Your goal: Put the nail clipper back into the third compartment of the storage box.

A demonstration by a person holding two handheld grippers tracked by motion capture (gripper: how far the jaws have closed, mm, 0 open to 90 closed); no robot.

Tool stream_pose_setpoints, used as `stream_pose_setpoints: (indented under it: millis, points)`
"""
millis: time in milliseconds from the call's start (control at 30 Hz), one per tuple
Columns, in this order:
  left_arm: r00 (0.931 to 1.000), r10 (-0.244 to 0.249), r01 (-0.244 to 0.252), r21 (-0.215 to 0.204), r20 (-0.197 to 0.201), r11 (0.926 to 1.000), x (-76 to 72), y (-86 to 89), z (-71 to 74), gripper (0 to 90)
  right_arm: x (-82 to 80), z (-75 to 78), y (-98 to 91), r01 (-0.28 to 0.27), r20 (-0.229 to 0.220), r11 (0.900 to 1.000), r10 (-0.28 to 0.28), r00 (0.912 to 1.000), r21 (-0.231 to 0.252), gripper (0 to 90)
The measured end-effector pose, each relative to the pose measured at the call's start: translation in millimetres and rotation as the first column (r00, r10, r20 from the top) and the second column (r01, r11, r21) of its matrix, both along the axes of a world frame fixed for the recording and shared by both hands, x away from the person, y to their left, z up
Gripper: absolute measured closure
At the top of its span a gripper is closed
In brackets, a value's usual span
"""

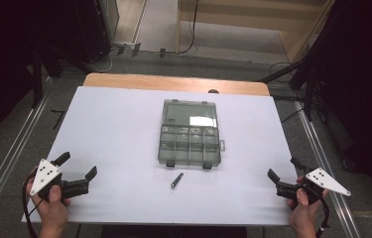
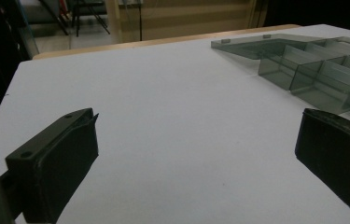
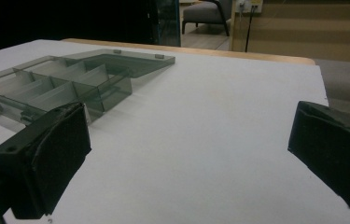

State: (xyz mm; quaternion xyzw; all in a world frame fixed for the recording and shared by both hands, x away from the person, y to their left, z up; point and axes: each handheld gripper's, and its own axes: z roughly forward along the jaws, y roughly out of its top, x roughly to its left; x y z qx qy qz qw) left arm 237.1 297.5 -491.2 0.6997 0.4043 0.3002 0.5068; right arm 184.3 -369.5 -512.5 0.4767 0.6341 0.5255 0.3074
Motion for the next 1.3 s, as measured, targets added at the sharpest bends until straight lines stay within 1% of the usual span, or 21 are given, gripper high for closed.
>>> stream_pose_setpoints:
  millis: [67,133,200,267,333,467,533,600,667,700,767,867,900,933,1067,1100,1167,1300]
  points:
    - [1.0,0.0,0.0,0.001,0.0,1.0,0.0,0.1,0.3,0.0,0.1,-0.2,0.5,-0.001,0.001,1.0,0.001,1.0,-0.004,0.0]
    - [1.0,0.003,-0.003,-0.009,0.0,1.0,-0.4,-0.1,1.5,0.0,0.3,-0.6,0.9,0.0,-0.001,1.0,0.0,1.0,-0.007,0.0]
    - [0.9999,0.016,-0.016,0.011,0.003,0.9998,-1.5,-2.9,3.7,0.0,0.4,-0.7,1.3,0.001,0.0,0.9999,-0.001,1.0,-0.01,0.0]
    - [0.9999,0.012,-0.012,0.019,0.01,0.9998,-2.5,-7.3,6.4,0.0,0.5,-0.8,1.7,-0.001,0.0,0.9999,0.001,1.0,-0.013,0.0]
    - [0.9999,-0.003,0.003,0.008,0.015,1.0,-3.0,-12.9,9.7,0.0,0.4,-1.1,2.0,-0.001,0.001,0.9999,0.001,1.0,-0.015,0.0]
    - [0.9989,-0.044,0.044,0.014,0.016,0.9989,-4.1,-26.0,14.2,0.0,0.0,-1.3,2.4,-0.004,0.004,0.9999,0.005,1.0,-0.015,0.0]
    - [0.9987,-0.05,0.05,0.013,0.01,0.9987,-4.2,-28.7,14.6,0.0,0.2,-1.4,2.7,-0.004,0.003,0.9998,0.004,1.0,-0.017,0.0]
    - [0.9977,-0.068,0.068,0.004,-0.001,0.9977,-4.3,-34.8,14.6,0.0,0.8,-1.7,3.2,-0.006,0.004,0.9998,0.006,1.0,-0.02,0.0]
    - [0.997,-0.078,0.078,0.009,-0.007,0.9969,-3.9,-38.7,14.7,0.0,1.0,-1.8,3.6,-0.005,0.004,0.9997,0.005,1.0,-0.024,0.0]
    - [0.9959,-0.09,0.09,0.007,-0.012,0.9959,-3.1,-44.2,15.0,0.0,0.9,-1.9,3.9,-0.007,0.005,0.9996,0.008,1.0,-0.027,0.0]
    - [0.9953,-0.096,0.096,0.009,-0.016,0.9953,-2.9,-46.8,15.4,0.0,0.8,-1.9,4.0,-0.009,0.005,0.9995,0.009,0.9999,-0.029,0.0]
    - [0.9933,-0.114,0.114,0.009,-0.021,0.9934,-1.7,-54.9,16.6,0.0,0.9,-2.0,4.4,-0.013,0.003,0.9996,0.013,0.9999,-0.027,0.0]
    - [0.9916,-0.126,0.127,0.009,-0.028,0.9919,-0.8,-60.3,17.0,0.0,0.9,-2.0,4.6,-0.015,0.003,0.9995,0.015,0.9999,-0.027,0.0]
    - [0.9916,-0.126,0.127,0.009,-0.028,0.9919,-0.8,-60.3,17.0,0.0,0.9,-2.0,4.6,-0.015,0.003,0.9995,0.015,0.9999,-0.027,0.0]
    - [0.9877,-0.152,0.153,0.013,-0.037,0.9882,1.0,-70.1,17.7,0.0,0.8,-2.3,4.9,-0.014,0.002,0.9995,0.014,0.9999,-0.028,0.0]
    - [0.9856,-0.163,0.164,0.012,-0.044,0.9865,2.1,-74.4,17.6,0.0,0.8,-2.3,4.9,-0.014,0.002,0.9995,0.014,0.9999,-0.028,0.0]
    - [0.9849,-0.167,0.168,0.015,-0.046,0.9857,2.6,-76.4,17.6,0.0,0.8,-2.3,4.9,-0.014,0.003,0.9995,0.014,0.9999,-0.027,0.0]
    - [0.9807,-0.188,0.189,0.017,-0.055,0.9819,4.3,-84.4,18.3,0.0,1.0,-2.4,5.0,-0.016,0.003,0.9994,0.016,0.9999,-0.029,0.0]
